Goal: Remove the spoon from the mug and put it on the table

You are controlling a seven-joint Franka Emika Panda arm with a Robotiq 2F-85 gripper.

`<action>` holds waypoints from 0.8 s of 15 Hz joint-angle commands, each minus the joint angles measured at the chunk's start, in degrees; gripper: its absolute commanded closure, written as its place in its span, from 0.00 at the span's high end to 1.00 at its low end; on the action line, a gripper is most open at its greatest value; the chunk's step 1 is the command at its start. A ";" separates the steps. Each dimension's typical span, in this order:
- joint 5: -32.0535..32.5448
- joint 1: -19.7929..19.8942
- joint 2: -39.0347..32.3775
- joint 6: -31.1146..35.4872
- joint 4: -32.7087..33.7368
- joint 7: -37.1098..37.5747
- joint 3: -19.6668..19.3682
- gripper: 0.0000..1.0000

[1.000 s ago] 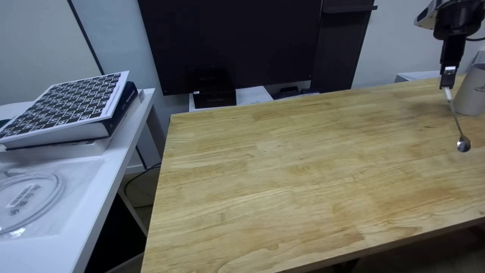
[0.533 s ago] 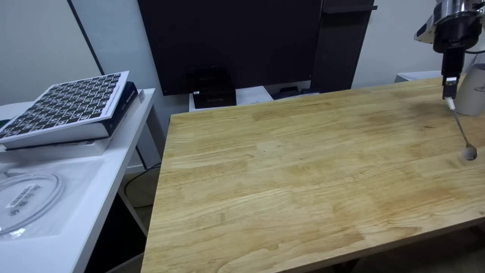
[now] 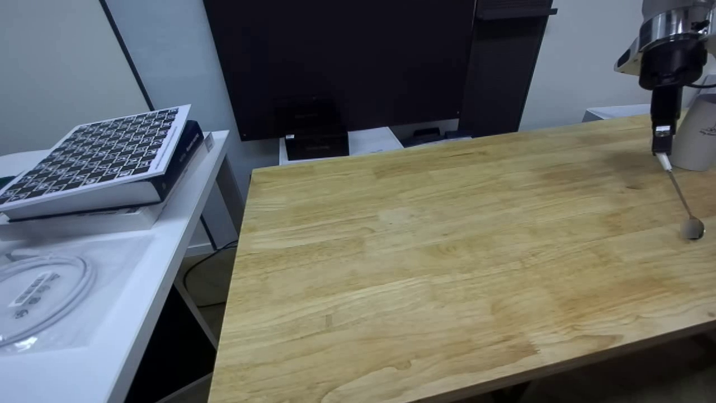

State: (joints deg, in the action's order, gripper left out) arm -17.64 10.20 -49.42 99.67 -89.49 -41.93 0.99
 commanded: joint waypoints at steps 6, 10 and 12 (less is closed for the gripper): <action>7.32 -3.77 -3.49 12.63 2.87 10.61 -0.60 0.04; 11.71 -6.23 -2.83 20.28 1.02 16.97 -0.89 0.19; 15.11 -7.46 -3.00 24.64 0.43 19.89 -1.54 0.47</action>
State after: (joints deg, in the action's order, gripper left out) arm -7.59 4.05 -50.09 118.27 -89.85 -26.49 0.80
